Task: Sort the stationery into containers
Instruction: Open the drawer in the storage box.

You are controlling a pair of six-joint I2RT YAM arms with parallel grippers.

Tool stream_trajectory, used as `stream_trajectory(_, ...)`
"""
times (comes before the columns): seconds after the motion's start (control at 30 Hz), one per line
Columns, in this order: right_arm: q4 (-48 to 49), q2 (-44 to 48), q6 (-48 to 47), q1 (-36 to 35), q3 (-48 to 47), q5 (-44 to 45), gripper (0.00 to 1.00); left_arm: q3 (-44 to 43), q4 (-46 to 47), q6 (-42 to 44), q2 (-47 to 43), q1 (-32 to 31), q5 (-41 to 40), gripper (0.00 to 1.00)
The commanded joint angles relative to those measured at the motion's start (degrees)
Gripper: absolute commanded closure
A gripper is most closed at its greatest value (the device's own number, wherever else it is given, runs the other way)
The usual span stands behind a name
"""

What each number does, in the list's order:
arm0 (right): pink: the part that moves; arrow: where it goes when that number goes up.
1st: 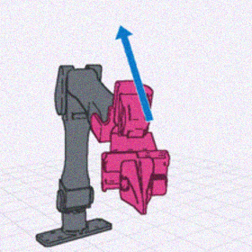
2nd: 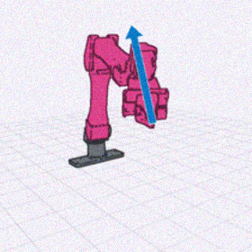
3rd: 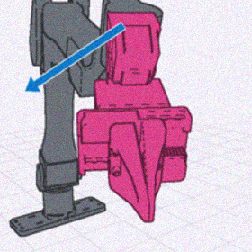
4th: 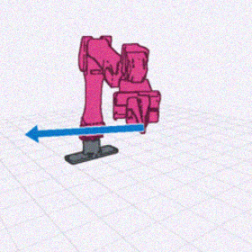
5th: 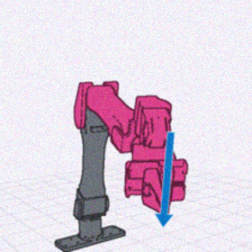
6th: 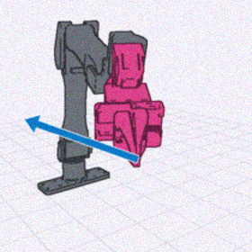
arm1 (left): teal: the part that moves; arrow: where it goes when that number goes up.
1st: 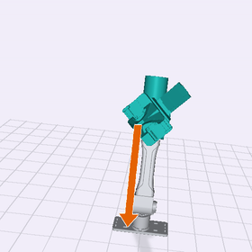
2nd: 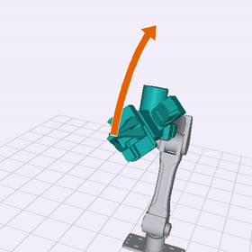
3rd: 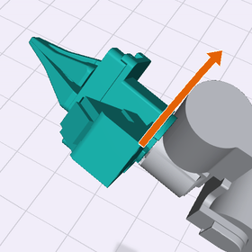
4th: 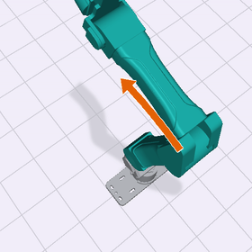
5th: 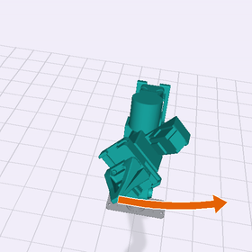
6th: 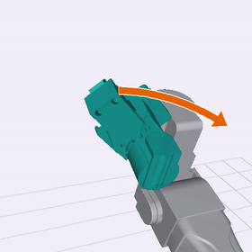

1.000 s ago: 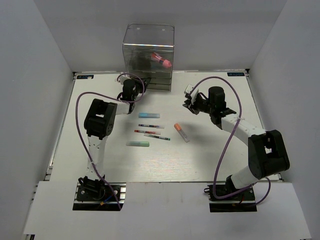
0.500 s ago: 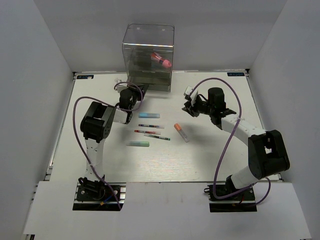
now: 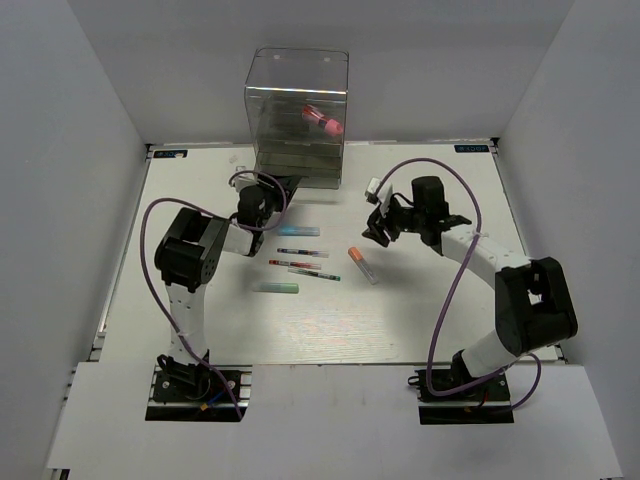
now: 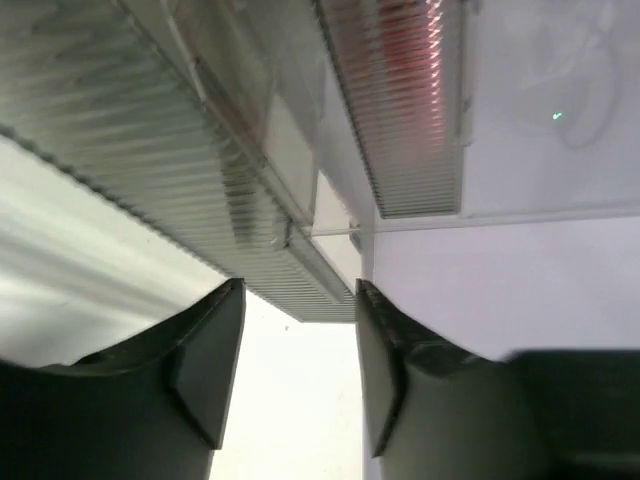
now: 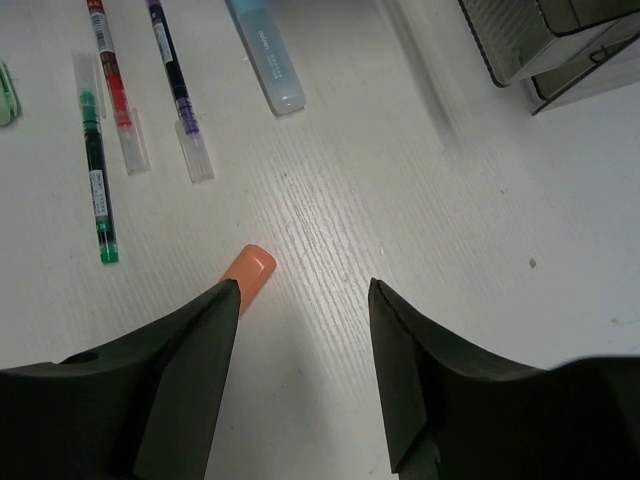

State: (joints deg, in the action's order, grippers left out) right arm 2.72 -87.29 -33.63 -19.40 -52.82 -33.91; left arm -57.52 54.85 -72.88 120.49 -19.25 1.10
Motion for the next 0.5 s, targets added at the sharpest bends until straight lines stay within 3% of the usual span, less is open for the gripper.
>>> stream_trajectory(0.0, -6.37, -1.66, -0.39, -0.38, -5.00, -1.51, 0.39, 1.44, -1.32, 2.13, -5.08, -0.35, 0.57, 0.37)
stream_trajectory(0.13, -10.63, -5.60, -0.04, -1.25, -7.47, -0.46, 0.34, 4.77, -1.32, 2.13, -9.03, 0.17, 0.57, 0.25)
stream_trajectory(0.3, -13.26, -7.72, 1.19, -4.07, -8.00, 2.00, 0.32, 9.69, -2.38, 4.76, -13.95, 0.70, 1.70, 0.23)
stream_trajectory(0.4, -15.46, -9.30, 2.25, -5.91, -8.53, 4.72, 0.30, 11.89, -8.85, 8.71, -18.77, 0.70, 2.23, 0.21)
stream_trajectory(0.43, -15.90, -10.00, 2.60, -6.70, -8.36, 5.95, 0.30, 11.90, -11.32, 9.50, -20.19, 0.70, 2.24, 0.18)
stream_trajectory(0.47, -16.25, -10.36, 3.73, -7.23, -8.35, 7.61, 0.30, 12.51, -14.48, 10.03, -21.60, 0.70, 2.24, 0.07)
